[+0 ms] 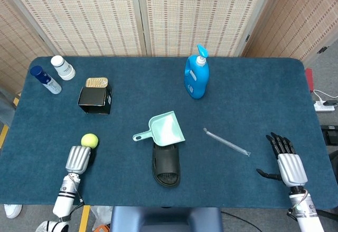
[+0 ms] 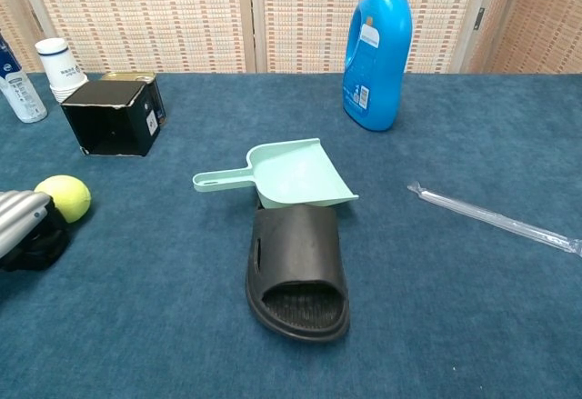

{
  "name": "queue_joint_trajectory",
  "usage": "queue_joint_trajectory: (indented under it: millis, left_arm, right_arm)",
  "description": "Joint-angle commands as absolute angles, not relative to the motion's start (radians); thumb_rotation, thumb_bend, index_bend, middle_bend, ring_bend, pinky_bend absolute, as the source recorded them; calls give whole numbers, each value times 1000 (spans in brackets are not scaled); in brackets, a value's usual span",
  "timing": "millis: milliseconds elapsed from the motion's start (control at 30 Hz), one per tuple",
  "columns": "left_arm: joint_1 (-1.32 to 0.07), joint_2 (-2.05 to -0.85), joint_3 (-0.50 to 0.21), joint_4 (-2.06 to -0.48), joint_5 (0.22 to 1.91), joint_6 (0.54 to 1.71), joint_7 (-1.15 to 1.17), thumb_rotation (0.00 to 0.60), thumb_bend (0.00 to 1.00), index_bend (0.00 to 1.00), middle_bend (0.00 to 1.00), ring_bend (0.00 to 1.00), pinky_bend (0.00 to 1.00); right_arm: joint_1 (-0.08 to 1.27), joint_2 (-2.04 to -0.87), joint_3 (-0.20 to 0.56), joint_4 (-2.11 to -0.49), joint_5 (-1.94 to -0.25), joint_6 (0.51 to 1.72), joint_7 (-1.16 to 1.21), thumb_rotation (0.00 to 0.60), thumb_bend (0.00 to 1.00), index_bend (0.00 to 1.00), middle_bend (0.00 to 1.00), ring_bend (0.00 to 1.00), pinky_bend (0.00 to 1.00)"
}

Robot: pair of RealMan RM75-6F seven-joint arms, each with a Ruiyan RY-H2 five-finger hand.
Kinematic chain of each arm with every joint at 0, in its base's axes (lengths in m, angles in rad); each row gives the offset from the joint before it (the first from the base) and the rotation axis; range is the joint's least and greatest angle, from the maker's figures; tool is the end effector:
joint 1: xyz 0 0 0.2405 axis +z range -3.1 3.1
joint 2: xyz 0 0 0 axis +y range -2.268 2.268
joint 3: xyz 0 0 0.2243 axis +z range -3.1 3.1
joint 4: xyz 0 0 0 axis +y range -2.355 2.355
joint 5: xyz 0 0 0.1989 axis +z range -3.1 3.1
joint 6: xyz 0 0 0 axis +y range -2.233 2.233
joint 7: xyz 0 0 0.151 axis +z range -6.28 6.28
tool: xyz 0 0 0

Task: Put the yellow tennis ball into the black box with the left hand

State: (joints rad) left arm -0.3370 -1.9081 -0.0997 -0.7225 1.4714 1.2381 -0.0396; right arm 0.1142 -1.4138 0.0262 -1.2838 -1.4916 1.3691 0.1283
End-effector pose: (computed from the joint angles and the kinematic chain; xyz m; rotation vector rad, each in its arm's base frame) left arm -0.2788 0.2636 -0.0293 -1.5558 -0.9044 -0.8531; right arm -0.3103 -0.1897 0.0776 1.4180 -1.0724 0.8980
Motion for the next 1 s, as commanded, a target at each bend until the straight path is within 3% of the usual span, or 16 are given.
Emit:
queue_joint_trajectory:
  millis: [33,500,767,833,867,900,933,1000]
  left_arm:
    - [-354,-1907,-109,-741,1468,1234,-38,600,655,1000,1000,1000,1000]
    - [-484,-1920,-172,-698,1414,1105,-55,600,655,1000,1000,1000,1000]
    - [-527,-1958,-203,-634,1385,1093,-111,600,655,993,994,996,997]
    - [-539,-1954,-199,-643,1379,1056,-131,600,649,890,894,896,931]
    - [-544,-1948,-194,-652,1383,1041,-152,600,633,774,784,778,848]
    - [-550,-1939,-187,-666,1389,1027,-185,599,600,615,620,610,717]
    - [-559,-1926,-177,-678,1399,1006,-224,589,577,525,519,509,631]
    - [-576,-1907,-168,-698,1402,964,-253,539,530,283,201,202,356]
  right_arm:
    - [116,-1414,28,-1283,-1487,1365,126,600,0,0,0,0,0]
    - [122,-1414,37,-1277,-1467,1347,127,600,0,0,0,0,0]
    - [129,-1419,42,-1280,-1452,1330,109,600,0,0,0,0,0]
    - [130,-1420,44,-1280,-1449,1327,107,600,0,0,0,0,0]
    - [131,-1420,44,-1280,-1448,1326,106,600,0,0,0,0,0]
    - [132,-1420,45,-1280,-1446,1324,105,600,0,0,0,0,0]
    - [132,-1420,45,-1280,-1445,1323,103,600,0,0,0,0,0]
    - [133,-1421,46,-1281,-1443,1321,102,600,0,0,0,0,0]
